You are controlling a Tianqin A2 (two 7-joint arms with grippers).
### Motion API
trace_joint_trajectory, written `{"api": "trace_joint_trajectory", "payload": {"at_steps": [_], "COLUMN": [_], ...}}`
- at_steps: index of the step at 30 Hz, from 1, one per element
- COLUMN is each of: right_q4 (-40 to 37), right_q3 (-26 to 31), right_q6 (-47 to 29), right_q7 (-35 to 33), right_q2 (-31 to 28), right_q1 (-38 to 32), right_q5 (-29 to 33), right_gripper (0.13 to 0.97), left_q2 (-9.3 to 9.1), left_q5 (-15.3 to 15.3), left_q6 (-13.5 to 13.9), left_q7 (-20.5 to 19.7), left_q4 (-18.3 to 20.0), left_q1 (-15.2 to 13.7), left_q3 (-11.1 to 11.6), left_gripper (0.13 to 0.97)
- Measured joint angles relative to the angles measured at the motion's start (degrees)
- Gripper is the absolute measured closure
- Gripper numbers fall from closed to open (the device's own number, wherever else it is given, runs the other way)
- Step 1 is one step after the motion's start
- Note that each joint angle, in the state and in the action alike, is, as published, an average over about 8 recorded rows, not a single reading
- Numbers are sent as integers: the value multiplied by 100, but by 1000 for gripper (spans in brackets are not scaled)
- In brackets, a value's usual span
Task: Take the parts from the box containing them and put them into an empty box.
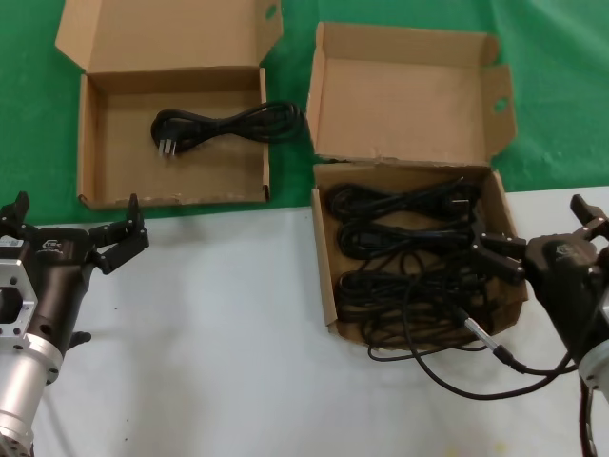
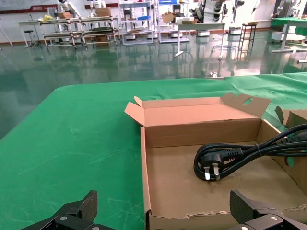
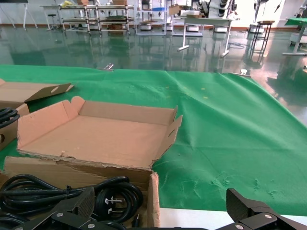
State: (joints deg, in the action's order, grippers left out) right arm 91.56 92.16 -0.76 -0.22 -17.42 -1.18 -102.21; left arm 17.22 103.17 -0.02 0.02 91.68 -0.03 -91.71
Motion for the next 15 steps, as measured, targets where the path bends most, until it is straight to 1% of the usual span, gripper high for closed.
{"api": "trace_joint_trajectory", "payload": {"at_steps": [15], "right_q4": [0], "right_q3": [0], "right_q6": [0], "right_q7": [0], "right_q2": [0], "right_q1": [0], "right_q5": [0], "right_gripper": [129], "left_q2": [0], "left_q5": [0], "left_q6": [0], "left_q7": [0], "left_q4": [0], "left_q1": [0], "left_q3": [0], "left_gripper": [132]}}
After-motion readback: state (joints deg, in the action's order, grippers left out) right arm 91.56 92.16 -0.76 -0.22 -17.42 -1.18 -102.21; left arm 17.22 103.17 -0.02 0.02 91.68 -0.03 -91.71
